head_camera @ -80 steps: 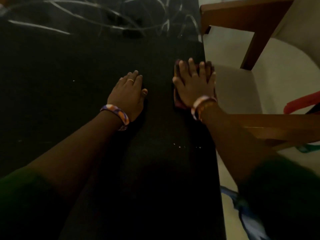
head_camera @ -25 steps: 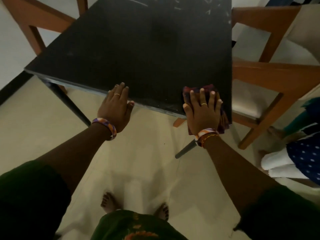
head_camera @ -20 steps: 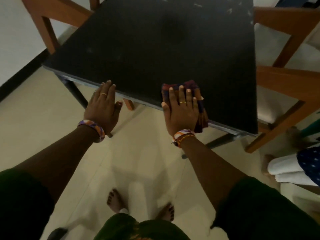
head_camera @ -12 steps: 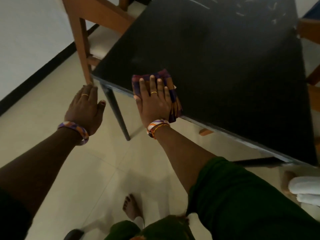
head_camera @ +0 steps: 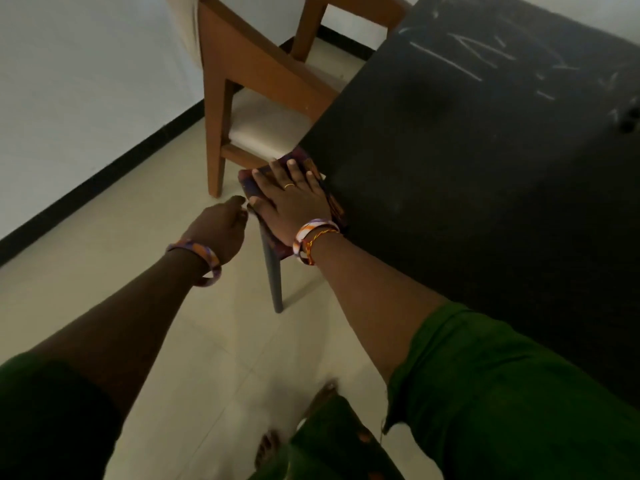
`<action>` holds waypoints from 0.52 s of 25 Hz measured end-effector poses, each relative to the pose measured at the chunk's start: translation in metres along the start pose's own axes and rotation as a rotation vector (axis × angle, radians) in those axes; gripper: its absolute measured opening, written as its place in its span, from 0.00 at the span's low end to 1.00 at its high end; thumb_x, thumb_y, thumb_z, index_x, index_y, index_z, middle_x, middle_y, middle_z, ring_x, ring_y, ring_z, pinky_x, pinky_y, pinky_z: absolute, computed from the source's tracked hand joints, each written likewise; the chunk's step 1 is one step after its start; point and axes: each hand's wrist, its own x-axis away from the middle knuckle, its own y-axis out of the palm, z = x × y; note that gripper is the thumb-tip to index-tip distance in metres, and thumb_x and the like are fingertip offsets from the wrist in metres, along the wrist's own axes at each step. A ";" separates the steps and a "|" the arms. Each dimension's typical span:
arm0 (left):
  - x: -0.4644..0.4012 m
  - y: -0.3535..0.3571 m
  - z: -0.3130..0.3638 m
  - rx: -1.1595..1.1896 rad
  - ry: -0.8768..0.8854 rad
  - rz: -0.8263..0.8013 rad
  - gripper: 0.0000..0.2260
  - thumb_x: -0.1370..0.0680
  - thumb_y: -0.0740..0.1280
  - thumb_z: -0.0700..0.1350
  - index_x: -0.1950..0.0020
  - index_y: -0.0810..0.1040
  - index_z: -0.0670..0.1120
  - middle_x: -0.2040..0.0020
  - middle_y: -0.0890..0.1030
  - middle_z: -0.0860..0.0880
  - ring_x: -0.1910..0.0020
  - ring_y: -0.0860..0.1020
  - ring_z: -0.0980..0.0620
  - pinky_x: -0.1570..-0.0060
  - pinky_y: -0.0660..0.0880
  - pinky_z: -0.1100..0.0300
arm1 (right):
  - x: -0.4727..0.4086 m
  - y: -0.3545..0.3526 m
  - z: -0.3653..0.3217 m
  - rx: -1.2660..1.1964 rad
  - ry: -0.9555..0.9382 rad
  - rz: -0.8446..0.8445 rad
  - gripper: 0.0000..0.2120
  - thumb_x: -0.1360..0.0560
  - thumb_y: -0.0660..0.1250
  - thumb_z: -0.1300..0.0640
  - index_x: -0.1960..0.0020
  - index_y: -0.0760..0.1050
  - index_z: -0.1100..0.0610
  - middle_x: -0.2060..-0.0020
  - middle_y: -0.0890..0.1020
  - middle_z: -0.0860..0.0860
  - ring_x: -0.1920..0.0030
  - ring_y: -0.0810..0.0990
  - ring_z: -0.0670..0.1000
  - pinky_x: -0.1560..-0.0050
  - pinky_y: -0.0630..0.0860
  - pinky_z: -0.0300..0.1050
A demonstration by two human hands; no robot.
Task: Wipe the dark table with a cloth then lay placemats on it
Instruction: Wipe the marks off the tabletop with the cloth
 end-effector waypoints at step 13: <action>-0.196 0.019 0.179 -0.305 0.399 0.017 0.24 0.20 0.55 0.50 0.26 0.57 0.42 0.24 0.56 0.42 0.26 0.56 0.45 0.28 0.55 0.51 | -0.083 -0.041 0.280 -0.059 0.618 0.033 0.26 0.19 0.43 0.43 0.23 0.46 0.45 0.23 0.48 0.48 0.23 0.43 0.54 0.31 0.32 0.65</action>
